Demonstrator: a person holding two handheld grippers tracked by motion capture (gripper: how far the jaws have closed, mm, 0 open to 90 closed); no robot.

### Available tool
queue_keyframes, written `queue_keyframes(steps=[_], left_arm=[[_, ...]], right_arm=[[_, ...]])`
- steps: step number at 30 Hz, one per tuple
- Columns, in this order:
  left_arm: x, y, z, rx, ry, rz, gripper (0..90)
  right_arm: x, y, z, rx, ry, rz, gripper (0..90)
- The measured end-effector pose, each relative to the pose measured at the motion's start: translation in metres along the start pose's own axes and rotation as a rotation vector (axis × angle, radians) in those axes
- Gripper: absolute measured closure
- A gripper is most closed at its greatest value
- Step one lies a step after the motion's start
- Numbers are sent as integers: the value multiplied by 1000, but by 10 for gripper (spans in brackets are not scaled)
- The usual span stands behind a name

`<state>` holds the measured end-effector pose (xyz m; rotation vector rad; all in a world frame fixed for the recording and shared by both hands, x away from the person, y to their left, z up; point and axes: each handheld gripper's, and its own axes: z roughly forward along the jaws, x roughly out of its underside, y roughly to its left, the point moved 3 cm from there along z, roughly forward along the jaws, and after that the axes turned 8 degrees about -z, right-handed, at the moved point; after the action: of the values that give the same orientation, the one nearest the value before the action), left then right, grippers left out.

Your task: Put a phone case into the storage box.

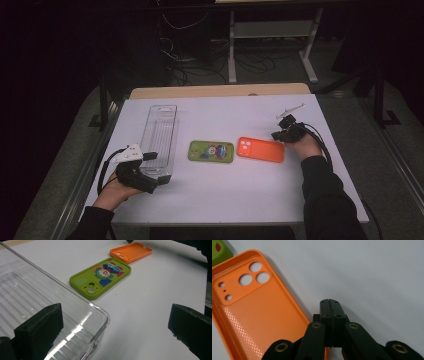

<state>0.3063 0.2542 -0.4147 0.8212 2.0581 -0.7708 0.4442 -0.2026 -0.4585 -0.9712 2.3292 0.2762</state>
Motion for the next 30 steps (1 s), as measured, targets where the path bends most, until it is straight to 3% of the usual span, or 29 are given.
queue_keyframes(steps=[22, 30], left_arm=[[0, -2, 0, 9, 12, 4, 0], [-1, -2, 0, 13, 8, 11, 0]], right_arm=[[16, 14, -12, -69, 51, -50, 885], [22, 24, -17, -106, 87, -92, 885]])
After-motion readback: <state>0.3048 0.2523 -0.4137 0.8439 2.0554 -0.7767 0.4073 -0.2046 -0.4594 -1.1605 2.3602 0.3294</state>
